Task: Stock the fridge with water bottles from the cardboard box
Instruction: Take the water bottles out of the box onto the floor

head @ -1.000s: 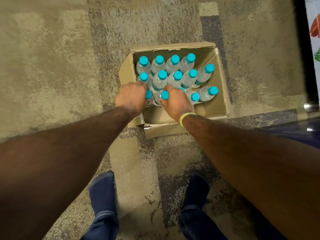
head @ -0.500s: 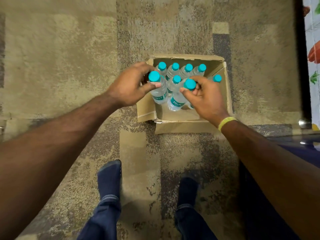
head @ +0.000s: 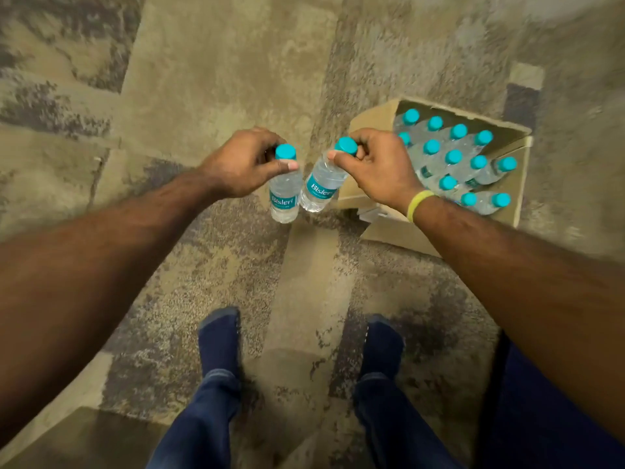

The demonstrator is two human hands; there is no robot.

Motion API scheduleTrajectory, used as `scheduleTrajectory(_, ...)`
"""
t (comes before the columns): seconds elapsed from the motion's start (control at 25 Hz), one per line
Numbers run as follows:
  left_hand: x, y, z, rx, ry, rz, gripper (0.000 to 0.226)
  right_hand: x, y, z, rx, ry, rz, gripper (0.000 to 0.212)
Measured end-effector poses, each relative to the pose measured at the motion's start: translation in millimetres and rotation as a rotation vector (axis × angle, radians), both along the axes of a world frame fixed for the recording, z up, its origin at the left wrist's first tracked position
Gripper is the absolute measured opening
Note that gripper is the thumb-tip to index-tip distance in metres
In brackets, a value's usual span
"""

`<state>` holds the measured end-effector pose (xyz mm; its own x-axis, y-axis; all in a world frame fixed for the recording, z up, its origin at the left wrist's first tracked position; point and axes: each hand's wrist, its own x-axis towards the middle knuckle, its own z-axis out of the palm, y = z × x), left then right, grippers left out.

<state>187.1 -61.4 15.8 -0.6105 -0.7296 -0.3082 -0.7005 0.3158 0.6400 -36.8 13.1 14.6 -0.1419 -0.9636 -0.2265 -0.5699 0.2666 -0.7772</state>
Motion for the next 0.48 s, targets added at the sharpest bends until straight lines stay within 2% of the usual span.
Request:
scheduleTrajectory(0.24, 57, -10, -81, 0.074, -0.003, 0.276, 0.038, 82, -18, -81, 0.101, 0.102, 0.088, 0.035)
scheduleTrajectory(0.4, 76, -19, -113, 0.074, -0.042, 0.278, 0.036, 114, -34, -116, 0.124, 0.183, 0.083, 0.027)
scheduleTrajectory(0.48, 81, -21, -124, 0.073, -0.067, 0.257, 0.035, 121, -43, -125, 0.118, 0.226, 0.085, 0.030)
